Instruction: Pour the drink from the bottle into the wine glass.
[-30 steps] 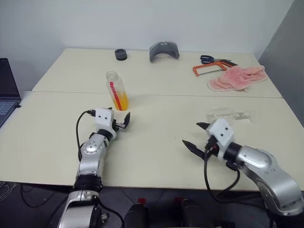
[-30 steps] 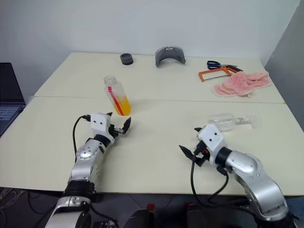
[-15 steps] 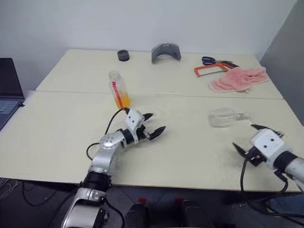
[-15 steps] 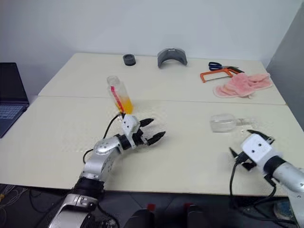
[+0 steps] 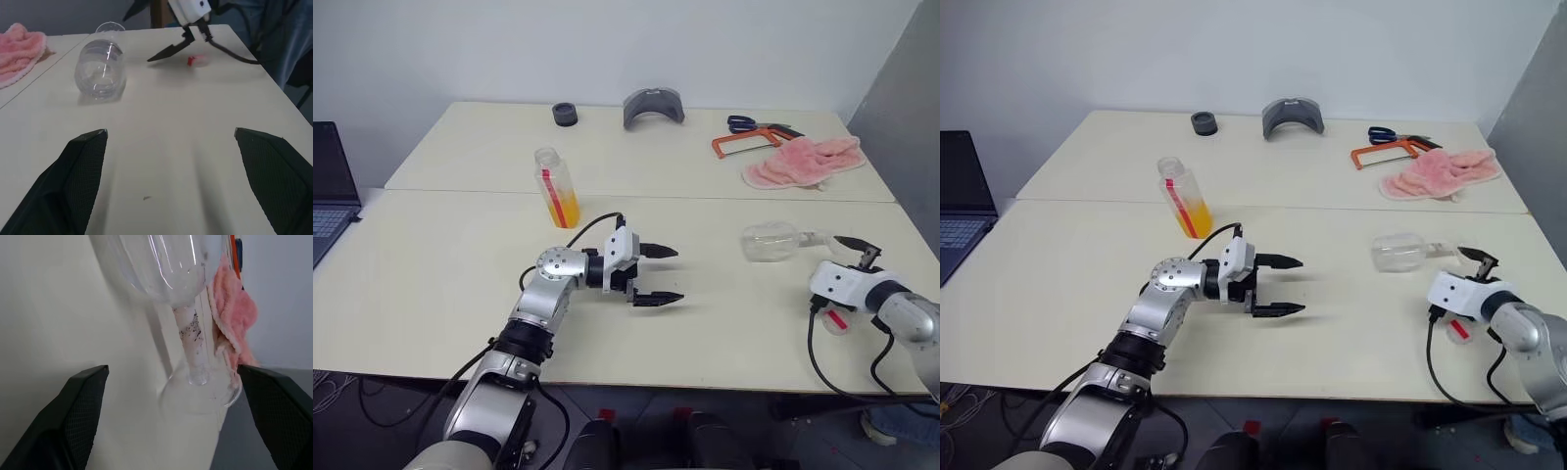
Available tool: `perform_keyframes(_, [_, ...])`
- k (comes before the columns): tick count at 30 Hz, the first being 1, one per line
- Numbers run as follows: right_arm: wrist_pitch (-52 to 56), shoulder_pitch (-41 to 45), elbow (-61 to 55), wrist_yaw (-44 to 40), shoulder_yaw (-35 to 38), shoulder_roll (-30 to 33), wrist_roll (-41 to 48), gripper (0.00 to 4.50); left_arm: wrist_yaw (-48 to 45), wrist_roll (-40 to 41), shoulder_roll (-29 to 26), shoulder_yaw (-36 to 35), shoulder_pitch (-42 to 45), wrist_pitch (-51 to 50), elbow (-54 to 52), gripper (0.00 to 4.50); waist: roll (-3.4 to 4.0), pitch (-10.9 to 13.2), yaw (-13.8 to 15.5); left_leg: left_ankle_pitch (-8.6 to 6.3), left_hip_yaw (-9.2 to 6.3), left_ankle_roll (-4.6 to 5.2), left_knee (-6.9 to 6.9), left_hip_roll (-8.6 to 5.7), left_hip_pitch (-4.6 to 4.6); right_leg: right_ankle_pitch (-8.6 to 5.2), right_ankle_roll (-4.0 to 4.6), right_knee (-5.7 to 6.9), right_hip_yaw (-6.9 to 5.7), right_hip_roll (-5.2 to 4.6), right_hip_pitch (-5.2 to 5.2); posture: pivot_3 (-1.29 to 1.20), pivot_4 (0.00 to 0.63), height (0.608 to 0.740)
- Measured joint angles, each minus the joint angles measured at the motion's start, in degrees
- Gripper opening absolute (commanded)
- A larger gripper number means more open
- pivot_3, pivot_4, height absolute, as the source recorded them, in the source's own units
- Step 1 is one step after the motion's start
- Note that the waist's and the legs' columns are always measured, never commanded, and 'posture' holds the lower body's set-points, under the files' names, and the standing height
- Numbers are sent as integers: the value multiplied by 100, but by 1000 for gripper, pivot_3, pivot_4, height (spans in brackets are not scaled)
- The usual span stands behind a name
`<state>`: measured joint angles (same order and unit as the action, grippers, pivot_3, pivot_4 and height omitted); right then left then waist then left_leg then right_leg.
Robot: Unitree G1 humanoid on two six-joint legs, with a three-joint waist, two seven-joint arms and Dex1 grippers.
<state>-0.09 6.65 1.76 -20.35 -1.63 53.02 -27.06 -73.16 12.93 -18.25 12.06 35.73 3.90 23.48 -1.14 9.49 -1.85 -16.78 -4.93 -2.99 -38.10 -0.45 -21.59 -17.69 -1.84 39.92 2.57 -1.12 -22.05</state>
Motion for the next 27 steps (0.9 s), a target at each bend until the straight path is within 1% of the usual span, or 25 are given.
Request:
perform_keyframes(4, [-339,568,679,380,-295,-14,-458,4500,19,-35,32,-5,55,41,96,4465,0,0,-1,0,0,0,-1,-1,-1,0,0,0,-1,-1,-1,0,150,740])
perform_keyframes(12, [-818,1351,1874,1127,-751,-207,-1065,4500,135,-44,62,-10,65,45,145,4465,1,0,-12,0,4,-1,-1,3,-8,0,1,3,4,-2,-11,0,150,740])
perform_keyframes(18, [-1006,1908,2668,1656,-1059,-434,-1347,4500,217,-49,76,-12,71,45,152,4465,1,0,-16,1,5,-2,-2,3,-10,0,1,3,5,-3,-13,0,150,740])
perform_keyframes(21, [-1079,2011,2956,1812,-1130,-502,-1406,4500,265,-49,77,-14,72,44,152,4465,1,0,-13,1,4,-1,-2,4,-12,0,1,3,4,-5,-13,0,150,740])
perform_keyframes(24, [-1116,2101,3135,1902,-1170,-585,-1420,3907,285,-50,78,-14,73,44,151,4500,1,0,-23,1,7,-2,-2,4,-12,1,1,3,7,-5,-14,0,150,740])
perform_keyframes(27, [-1203,2195,3322,1919,-1223,-674,-1402,2871,347,-49,79,-15,73,32,151,4500,1,0,-31,1,7,-1,-2,4,-11,1,1,3,6,-4,-14,0,150,740])
